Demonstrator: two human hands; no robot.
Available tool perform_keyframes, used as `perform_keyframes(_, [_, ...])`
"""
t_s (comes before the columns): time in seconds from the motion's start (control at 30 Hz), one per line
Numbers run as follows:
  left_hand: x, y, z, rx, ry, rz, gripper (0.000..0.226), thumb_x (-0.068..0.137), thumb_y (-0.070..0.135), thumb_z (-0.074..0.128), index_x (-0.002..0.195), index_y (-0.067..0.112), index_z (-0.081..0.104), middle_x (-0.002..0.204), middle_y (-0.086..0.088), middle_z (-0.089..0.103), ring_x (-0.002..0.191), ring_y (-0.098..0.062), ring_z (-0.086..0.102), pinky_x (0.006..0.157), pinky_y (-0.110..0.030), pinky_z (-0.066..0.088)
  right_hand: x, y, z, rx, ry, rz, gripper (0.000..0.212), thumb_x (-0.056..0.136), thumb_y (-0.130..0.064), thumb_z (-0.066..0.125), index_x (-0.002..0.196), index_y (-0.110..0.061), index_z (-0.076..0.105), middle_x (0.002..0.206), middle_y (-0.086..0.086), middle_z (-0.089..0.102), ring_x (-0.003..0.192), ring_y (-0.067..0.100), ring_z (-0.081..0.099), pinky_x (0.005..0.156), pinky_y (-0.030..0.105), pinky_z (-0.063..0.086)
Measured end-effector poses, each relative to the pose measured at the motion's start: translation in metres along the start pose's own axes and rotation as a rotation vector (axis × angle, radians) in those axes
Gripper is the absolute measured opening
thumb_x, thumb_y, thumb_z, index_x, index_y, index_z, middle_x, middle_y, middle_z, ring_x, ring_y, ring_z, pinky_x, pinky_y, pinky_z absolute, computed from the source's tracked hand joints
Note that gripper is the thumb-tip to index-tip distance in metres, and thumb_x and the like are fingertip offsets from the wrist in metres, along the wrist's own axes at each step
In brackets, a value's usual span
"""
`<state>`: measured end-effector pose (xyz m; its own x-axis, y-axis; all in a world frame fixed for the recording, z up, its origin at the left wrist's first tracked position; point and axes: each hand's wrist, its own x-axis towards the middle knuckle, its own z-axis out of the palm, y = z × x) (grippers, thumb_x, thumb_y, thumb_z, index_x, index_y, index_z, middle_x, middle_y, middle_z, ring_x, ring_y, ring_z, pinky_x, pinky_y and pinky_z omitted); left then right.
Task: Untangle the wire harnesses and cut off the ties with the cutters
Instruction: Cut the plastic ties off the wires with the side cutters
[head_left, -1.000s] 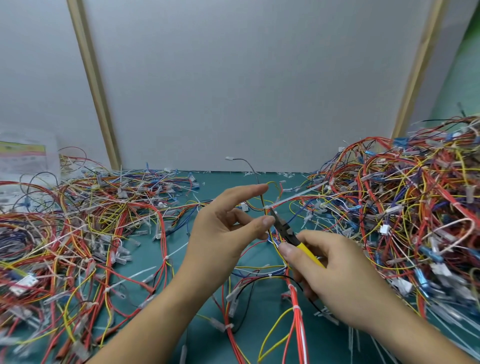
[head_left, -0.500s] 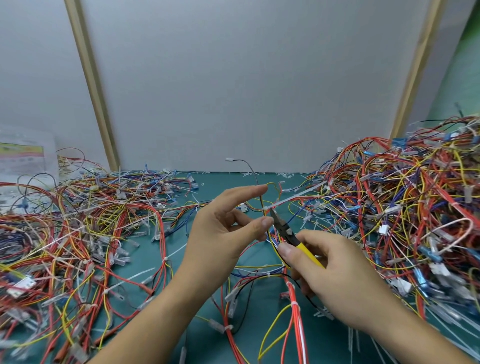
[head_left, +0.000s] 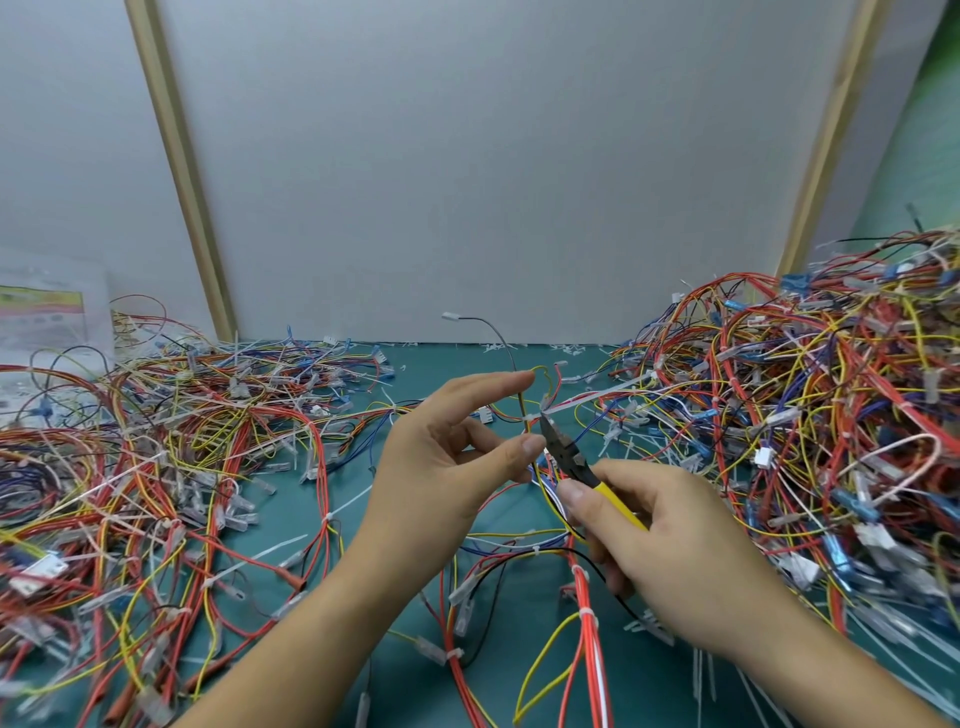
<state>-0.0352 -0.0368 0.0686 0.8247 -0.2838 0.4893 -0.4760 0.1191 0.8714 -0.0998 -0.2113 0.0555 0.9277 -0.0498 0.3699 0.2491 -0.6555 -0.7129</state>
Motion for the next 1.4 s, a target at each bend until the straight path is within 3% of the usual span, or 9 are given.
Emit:
perform_keyframes(0.13, [-0.0003, -0.0003, -0.0005, -0.004, -0.002, 0.001, 0.042, 0.079, 0.005, 0.078, 0.116, 0.023, 0.071, 0.070, 0.001, 0.066, 0.063, -0.017, 0.068, 0.066, -0.024, 0.054, 0.0007, 0.0011, 0.0004, 0.011, -0.005, 0.011, 0.046, 0.093, -0.051, 0.055, 0.068, -0.012, 0.049, 0.058, 0.015, 0.055, 0.051, 0.028, 0.056, 0.056, 0.048, 0.049])
perform_keyframes(0.4, [-0.0003, -0.0018, -0.0017, 0.004, -0.014, 0.013, 0.041, 0.080, 0.006, 0.079, 0.115, 0.026, 0.073, 0.083, -0.002, 0.066, 0.066, -0.018, 0.068, 0.067, -0.024, 0.054, 0.0004, 0.0018, 0.0005, 0.033, -0.023, 0.007, 0.042, 0.093, -0.051, 0.056, 0.068, -0.017, 0.052, 0.058, 0.014, 0.055, 0.045, 0.016, 0.060, 0.052, 0.039, 0.048])
perform_keyframes(0.63, [0.0003, -0.0036, -0.0011, 0.023, -0.024, 0.034, 0.042, 0.080, 0.004, 0.079, 0.117, 0.023, 0.072, 0.101, -0.003, 0.069, 0.067, -0.021, 0.068, 0.071, -0.028, 0.057, -0.0006, 0.0005, 0.0003, 0.003, -0.027, 0.011, 0.048, 0.092, -0.054, 0.055, 0.070, -0.012, 0.051, 0.058, 0.013, 0.057, 0.050, 0.025, 0.059, 0.053, 0.041, 0.047])
perform_keyframes(0.77, [0.0006, -0.0038, -0.0005, 0.007, -0.016, 0.031, 0.042, 0.080, 0.002, 0.078, 0.116, 0.022, 0.073, 0.099, -0.003, 0.068, 0.066, -0.021, 0.067, 0.069, -0.021, 0.054, -0.0002, -0.0006, 0.0006, 0.015, -0.023, 0.017, 0.049, 0.092, -0.052, 0.056, 0.068, -0.009, 0.049, 0.057, 0.016, 0.055, 0.048, 0.025, 0.058, 0.052, 0.040, 0.045])
perform_keyframes(1.1, [-0.0005, -0.0026, -0.0010, 0.032, -0.015, 0.019, 0.042, 0.080, 0.006, 0.079, 0.117, 0.025, 0.072, 0.096, -0.001, 0.069, 0.067, -0.021, 0.069, 0.071, -0.026, 0.056, -0.0009, -0.0012, 0.0006, 0.009, -0.027, 0.024, 0.049, 0.093, -0.052, 0.055, 0.069, -0.010, 0.050, 0.057, 0.015, 0.055, 0.052, 0.027, 0.057, 0.055, 0.044, 0.047])
perform_keyframes(1.23, [-0.0005, -0.0013, -0.0005, 0.027, -0.020, 0.016, 0.042, 0.081, 0.004, 0.077, 0.117, 0.024, 0.072, 0.095, -0.003, 0.067, 0.067, -0.020, 0.068, 0.070, -0.022, 0.053, -0.0013, -0.0006, 0.0005, 0.018, -0.028, 0.032, 0.046, 0.093, -0.052, 0.055, 0.070, -0.012, 0.051, 0.058, 0.013, 0.057, 0.051, 0.026, 0.059, 0.055, 0.045, 0.050])
perform_keyframes(1.4, [-0.0013, 0.0004, -0.0003, -0.014, 0.005, 0.003, 0.032, 0.086, 0.003, 0.072, 0.113, 0.021, 0.074, 0.079, -0.004, 0.068, 0.072, -0.008, 0.065, 0.069, -0.013, 0.049, -0.0023, -0.0030, 0.0013, -0.001, -0.018, 0.007, 0.047, 0.092, -0.053, 0.055, 0.071, -0.012, 0.051, 0.061, 0.014, 0.055, 0.055, 0.029, 0.056, 0.056, 0.046, 0.048])
